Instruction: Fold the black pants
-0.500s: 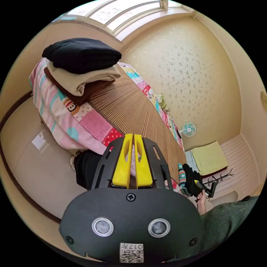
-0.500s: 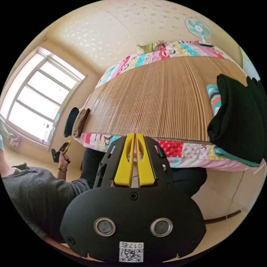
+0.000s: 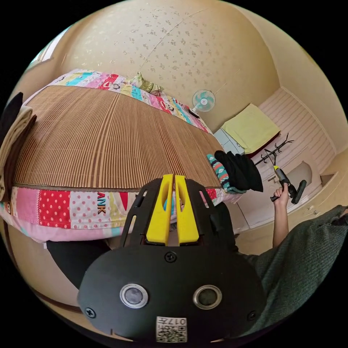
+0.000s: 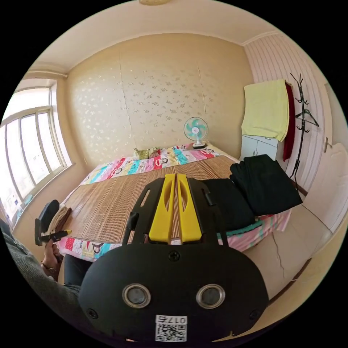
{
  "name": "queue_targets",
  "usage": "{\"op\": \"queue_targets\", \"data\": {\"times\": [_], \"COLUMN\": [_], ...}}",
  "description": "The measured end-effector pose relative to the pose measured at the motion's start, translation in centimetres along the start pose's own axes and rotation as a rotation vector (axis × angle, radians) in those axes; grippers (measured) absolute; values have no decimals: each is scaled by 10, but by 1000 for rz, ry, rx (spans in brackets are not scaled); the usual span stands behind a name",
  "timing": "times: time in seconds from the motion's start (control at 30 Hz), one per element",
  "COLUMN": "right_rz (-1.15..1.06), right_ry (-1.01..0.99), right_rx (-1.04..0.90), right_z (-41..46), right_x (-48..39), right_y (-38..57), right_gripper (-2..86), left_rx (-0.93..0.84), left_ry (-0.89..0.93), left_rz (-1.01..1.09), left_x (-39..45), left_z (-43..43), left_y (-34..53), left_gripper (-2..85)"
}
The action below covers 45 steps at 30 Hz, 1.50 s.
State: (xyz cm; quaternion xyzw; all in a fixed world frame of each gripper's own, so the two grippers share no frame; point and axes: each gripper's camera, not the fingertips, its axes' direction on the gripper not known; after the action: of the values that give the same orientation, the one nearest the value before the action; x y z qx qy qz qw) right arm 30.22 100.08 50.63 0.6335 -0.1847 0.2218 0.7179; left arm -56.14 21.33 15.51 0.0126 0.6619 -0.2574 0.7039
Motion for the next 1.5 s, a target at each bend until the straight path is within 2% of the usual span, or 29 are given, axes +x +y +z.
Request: {"op": "queue_targets", "data": {"times": [0.17,0.3,0.4,0.53,0.6,0.7,0.93,1.17,1.33,1.5], "right_rz": [240,365,313,114,107,148,421,578,654,662], "right_ry": [-42,-129,-112,13,24,16,-35,-144,-79,21], "right_rx": [-30,43,51,-74,-125,-150,-48,60,-23,-1], "right_z": [-7,-18,-21,-4,4,6,-18,-25,3,19], "right_x": [45,69,64,34,32,43,114,173,212,255], "right_y": [14,29,33,26,25,26,41,52,54,37], "right_gripper": [4,4,4,3,3,3,3,4,9,32], "left_rx": [-2,43,90,119,93,76,41,13,27,34], "left_ry": [25,8,67,138,154,203,248,232,251,255], "left_rz": [59,89,80,122,132,181,189,182,160,153], "left_x": [14,26,31,40,45,58,61,46,35,23], "left_z": [9,10,13,33,43,51,62,63,61,57], "left_y": [-6,-14,-22,-32,-40,-49,-45,-45,-50,-57], "left_gripper": [-10,-10,-10,-10,-10,-10,-10,-10,-10,-10]}}
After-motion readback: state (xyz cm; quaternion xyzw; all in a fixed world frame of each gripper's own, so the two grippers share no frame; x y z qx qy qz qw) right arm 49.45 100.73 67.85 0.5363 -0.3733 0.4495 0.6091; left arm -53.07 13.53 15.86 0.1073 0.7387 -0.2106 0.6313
